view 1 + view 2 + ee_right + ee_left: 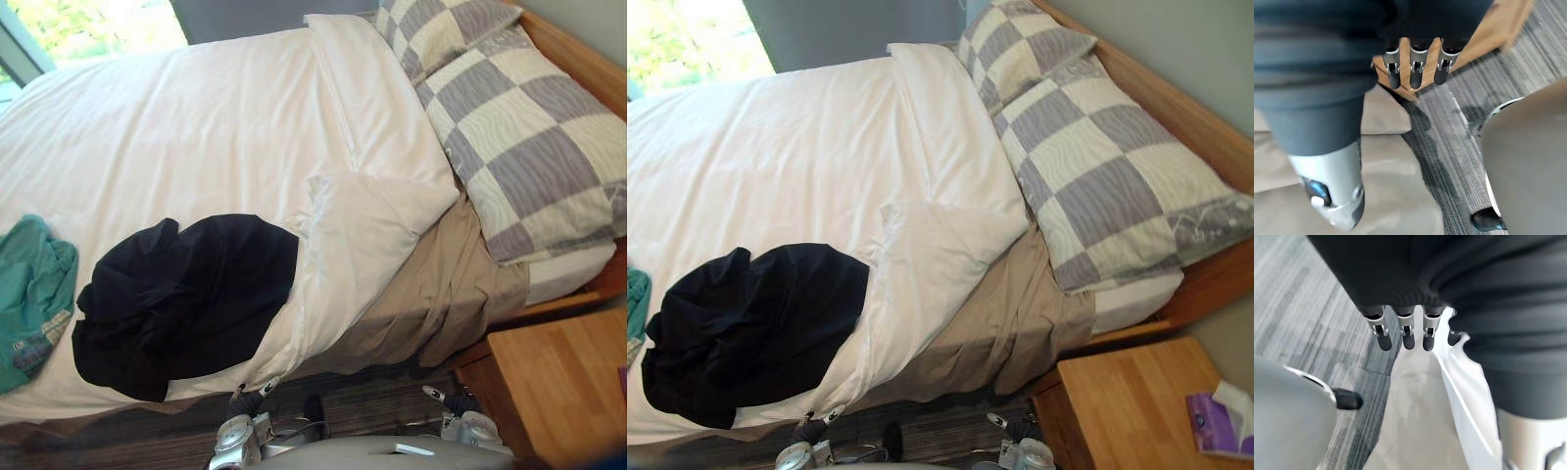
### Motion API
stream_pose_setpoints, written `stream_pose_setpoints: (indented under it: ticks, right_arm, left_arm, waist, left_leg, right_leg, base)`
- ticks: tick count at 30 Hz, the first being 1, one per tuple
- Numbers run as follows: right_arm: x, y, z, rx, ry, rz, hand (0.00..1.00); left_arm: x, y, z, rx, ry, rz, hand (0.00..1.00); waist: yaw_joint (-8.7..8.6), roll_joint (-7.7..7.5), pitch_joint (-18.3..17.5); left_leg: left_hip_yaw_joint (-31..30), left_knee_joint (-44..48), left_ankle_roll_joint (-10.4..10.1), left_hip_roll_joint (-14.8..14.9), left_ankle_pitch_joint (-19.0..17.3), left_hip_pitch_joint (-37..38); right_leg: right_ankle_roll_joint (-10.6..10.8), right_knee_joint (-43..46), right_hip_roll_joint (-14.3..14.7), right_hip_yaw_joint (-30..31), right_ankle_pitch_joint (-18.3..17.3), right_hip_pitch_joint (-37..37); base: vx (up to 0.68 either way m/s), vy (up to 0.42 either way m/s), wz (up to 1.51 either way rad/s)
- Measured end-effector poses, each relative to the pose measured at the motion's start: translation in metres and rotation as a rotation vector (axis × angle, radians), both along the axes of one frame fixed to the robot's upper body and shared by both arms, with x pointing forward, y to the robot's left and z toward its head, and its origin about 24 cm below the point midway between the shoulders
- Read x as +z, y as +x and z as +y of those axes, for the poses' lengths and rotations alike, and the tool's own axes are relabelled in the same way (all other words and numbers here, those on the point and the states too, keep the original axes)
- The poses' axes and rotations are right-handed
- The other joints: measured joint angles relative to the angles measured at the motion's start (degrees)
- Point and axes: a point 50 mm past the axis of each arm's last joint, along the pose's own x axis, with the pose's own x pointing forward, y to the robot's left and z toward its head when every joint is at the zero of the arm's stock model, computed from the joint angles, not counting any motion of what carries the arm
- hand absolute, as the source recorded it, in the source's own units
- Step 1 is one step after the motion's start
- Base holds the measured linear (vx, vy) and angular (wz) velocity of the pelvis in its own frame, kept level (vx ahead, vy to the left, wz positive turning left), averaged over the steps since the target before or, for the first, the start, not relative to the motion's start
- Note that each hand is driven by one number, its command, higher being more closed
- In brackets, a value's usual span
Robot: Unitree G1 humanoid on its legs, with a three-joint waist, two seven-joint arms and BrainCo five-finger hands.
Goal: Tidy the bed and pick cloth on bed and put in laundry
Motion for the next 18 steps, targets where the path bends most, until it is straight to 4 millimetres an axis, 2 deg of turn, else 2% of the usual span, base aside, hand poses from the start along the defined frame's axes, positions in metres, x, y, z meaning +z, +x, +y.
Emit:
stream_pose_setpoints:
  ticks: [1,2,3,4,5,8,9,10,12,18]
  right_arm:
    - [0.000,-0.001,0.002,-0.003,0.004,-0.004,0.00]
    - [0.000,-0.001,0.002,-0.004,0.004,-0.002,0.00]
    - [-0.001,-0.005,0.001,-0.011,0.003,0.003,0.00]
    - [0.000,-0.004,0.000,-0.011,-0.001,-0.001,0.00]
    - [0.000,-0.005,0.000,-0.016,-0.002,-0.004,0.00]
    - [0.000,-0.010,-0.003,-0.064,0.004,-0.006,0.00]
    - [-0.001,-0.014,-0.003,-0.096,0.014,0.002,0.00]
    - [-0.003,-0.020,-0.004,-0.160,0.030,0.012,0.00]
    - [-0.003,-0.026,-0.008,-0.234,0.046,0.015,0.00]
    - [-0.006,-0.050,-0.020,-0.488,0.075,0.038,0.00]
  left_arm:
    - [0.002,0.004,0.003,-0.001,0.011,-0.017,0.00]
    - [0.003,0.006,0.005,0.007,0.013,-0.025,0.00]
    - [0.004,0.006,0.005,0.007,0.015,-0.027,0.00]
    - [0.004,0.006,0.005,0.010,0.012,-0.027,0.00]
    - [0.003,0.006,0.004,0.007,0.012,-0.025,0.00]
    - [0.002,0.001,0.006,0.006,0.016,-0.010,0.00]
    - [0.001,-0.002,0.006,0.011,0.015,0.001,0.00]
    - [0.000,-0.006,0.004,0.013,0.009,0.012,0.00]
    - [-0.002,-0.009,0.002,0.005,0.009,0.032,0.00]
    - [-0.005,-0.016,-0.002,0.009,0.026,0.073,0.00]
  waist:
    - [-0.33,-0.58,0.2]
    - [-0.25,-0.95,0.5]
    - [-0.13,-0.87,0.4]
    - [-0.11,-0.68,0.4]
    - [-0.11,-0.59,0.3]
    - [-1.07,-0.68,-0.7]
    - [-1.21,-0.81,-1.3]
    - [-1.47,-0.78,-2.3]
    - [-1.69,-0.48,-2.8]
    - [-2.64,0.59,-3.5]
  left_leg:
    - [7.8,2.9,2.1,0.4,-2.6,-1.9]
    - [12.7,5.4,2.4,1.5,-3.9,-2.4]
    - [20.2,10.8,2.3,3.9,-6.4,-4.0]
    - [21.2,12.9,2.4,4.2,-7.2,-4.7]
    - [20.9,14.9,2.5,4.1,-7.4,-4.9]
    - [18.7,13.4,2.6,2.5,-7.3,-4.2]
    - [18.1,10.5,2.6,1.5,-6.2,-3.3]
    - [17.9,3.4,2.3,-0.3,-3.0,-0.8]
    - [17.5,-1.3,2.0,-1.3,-1.2,0.8]
    - [17.7,-1.3,1.7,-1.0,-1.4,0.4]
  right_leg:
    - [-0.2,-0.2,-0.9,-2.1,0.2,0.0]
    - [-0.2,-0.2,-1.3,-2.5,0.2,0.0]
    - [-0.2,0.0,-2.0,-3.3,0.2,0.2]
    - [-0.2,0.4,-2.2,-3.4,0.2,0.2]
    - [-0.2,0.9,-2.8,-3.3,0.1,0.3]
    - [0.8,3.7,-4.1,-3.5,0.8,0.0]
    - [1.0,3.8,-4.3,-3.6,0.9,-0.1]
    - [1.5,3.4,-4.4,-3.8,1.3,-0.5]
    - [1.6,2.4,-4.1,-3.8,1.5,-0.2]
    - [1.5,1.2,-3.5,-3.2,1.6,0.4]
  base:
    - [0.02,0.016,0.41]
    - [0.03,0.048,0.41]
    - [0.07,0.085,0.18]
    - [0.08,0.112,0.20]
    - [0.09,0.174,0.20]
    - [0.04,0.126,0.31]
    - [-0.02,0.122,0.31]
    - [-0.03,0.113,0.20]
    - [-0.08,0.052,0.10]
    - [-0.06,-0.033,-0.06]
